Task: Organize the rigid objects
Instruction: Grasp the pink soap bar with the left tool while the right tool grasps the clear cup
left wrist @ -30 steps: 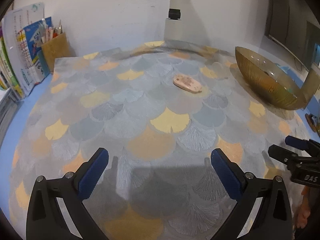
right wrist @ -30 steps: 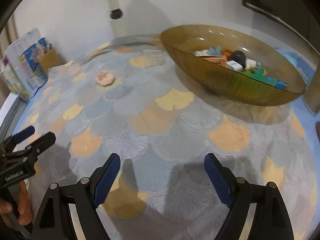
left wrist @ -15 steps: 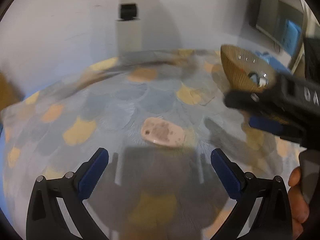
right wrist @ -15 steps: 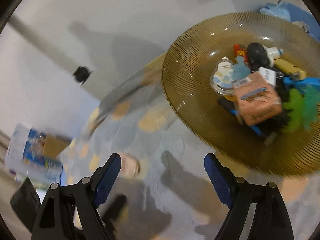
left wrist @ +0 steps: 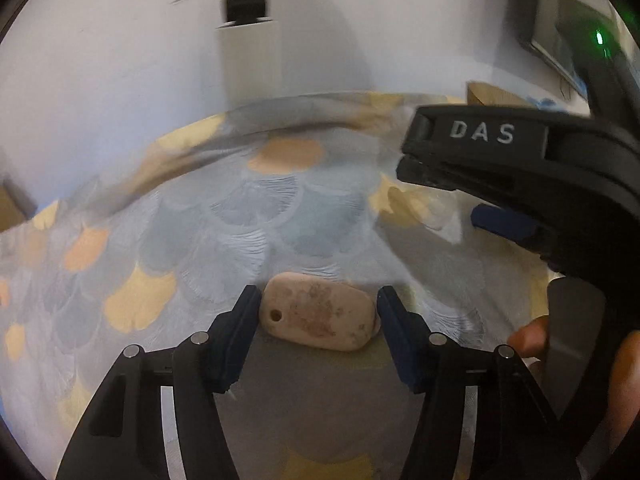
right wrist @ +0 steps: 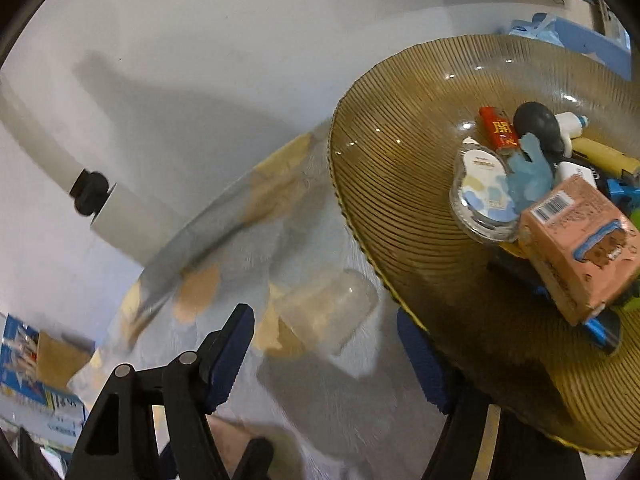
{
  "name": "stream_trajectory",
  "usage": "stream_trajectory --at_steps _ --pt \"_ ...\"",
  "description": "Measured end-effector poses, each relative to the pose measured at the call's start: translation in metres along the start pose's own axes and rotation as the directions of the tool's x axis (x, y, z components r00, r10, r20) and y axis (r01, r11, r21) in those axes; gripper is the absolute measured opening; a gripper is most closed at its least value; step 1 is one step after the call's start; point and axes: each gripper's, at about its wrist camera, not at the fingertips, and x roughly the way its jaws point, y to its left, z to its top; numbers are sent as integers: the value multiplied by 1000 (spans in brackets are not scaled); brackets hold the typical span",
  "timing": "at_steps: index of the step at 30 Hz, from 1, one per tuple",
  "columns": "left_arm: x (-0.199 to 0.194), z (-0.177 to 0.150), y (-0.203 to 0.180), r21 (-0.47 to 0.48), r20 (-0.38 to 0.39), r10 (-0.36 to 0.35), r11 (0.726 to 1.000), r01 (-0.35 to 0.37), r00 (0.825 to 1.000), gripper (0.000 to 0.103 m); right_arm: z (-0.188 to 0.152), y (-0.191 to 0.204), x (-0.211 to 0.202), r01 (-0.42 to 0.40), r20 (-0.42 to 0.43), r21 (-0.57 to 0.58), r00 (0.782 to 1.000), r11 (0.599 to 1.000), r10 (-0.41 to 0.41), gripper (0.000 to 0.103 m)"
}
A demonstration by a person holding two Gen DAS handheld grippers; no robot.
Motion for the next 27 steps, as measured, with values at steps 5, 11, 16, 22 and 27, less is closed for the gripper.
stream_trajectory --at_steps 5,11,16,22,27 --pt "-11 -7 9 -48 33 -14 999 16 999 57 -6 14 9 -18 10 -103 1000 994 19 48" --pt "-37 -15 13 -90 167 37 996 -22 985 57 -24 -2 -11 -176 -51 -56 984 983 173 48" --pt "-51 -34 15 -119 130 50 992 -35 990 57 -48 -25 -65 -292 -125 -118 953 949 277 48" --pt "-91 -74 1 -135 118 54 990 -38 992 57 -78 -73 -106 -370 -275 -111 903 922 329 48" --pt "-97 -90 -18 -109 109 96 990 -84 989 57 -99 -80 -128 -295 -238 -324 945 899 224 49"
